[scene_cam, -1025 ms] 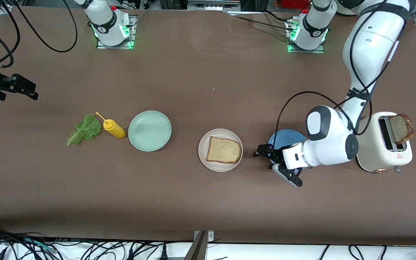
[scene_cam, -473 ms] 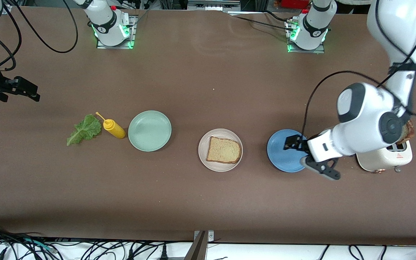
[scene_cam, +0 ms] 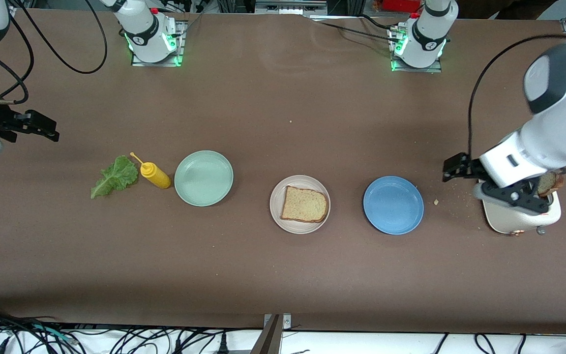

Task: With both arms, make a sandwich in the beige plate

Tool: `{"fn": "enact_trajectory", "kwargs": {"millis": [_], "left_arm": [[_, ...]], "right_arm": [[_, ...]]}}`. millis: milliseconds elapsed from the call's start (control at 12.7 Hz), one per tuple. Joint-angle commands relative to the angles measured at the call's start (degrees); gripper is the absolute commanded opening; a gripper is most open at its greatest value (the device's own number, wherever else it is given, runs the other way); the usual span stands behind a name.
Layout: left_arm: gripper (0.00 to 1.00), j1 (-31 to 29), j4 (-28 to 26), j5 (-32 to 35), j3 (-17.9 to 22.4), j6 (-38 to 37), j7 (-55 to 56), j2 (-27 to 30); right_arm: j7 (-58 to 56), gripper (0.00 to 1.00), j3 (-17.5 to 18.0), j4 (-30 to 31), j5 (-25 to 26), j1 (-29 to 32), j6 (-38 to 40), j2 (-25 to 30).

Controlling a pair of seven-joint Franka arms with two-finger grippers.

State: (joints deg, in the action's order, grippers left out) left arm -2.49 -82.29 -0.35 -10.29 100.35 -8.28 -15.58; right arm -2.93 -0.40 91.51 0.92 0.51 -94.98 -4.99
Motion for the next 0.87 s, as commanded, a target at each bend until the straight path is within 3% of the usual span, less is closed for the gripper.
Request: {"fn": "enact_trajectory", "kwargs": {"millis": [0,315,552,788], "left_arm": [[1.0,5.2,-3.5,1.4,7.5,-0.6,0.9,6.6],[1.0,5.0,-10.7,1.9,7.4,-2.2,4.6,15.5],[1.0,4.4,-10.6,1.9,6.9,-10.4,7.3,16.3],[1.0,4.5,-9.1,1.5,7.0,-11.9,8.0,15.4]], "right_arm": [[-0.1,1.0,0.0,0.3,0.2,-0.1,-0.4,-0.2],[-2.7,1.0,0.0,0.3,0.0,-0.1,-0.4,-2.3],[-6.6,1.0,0.0,0.4,-4.1,0.1,-0.5,-3.4],[-15.9,1.0,0.0,0.4,-5.4,0.1,-0.3,-5.8]]}}
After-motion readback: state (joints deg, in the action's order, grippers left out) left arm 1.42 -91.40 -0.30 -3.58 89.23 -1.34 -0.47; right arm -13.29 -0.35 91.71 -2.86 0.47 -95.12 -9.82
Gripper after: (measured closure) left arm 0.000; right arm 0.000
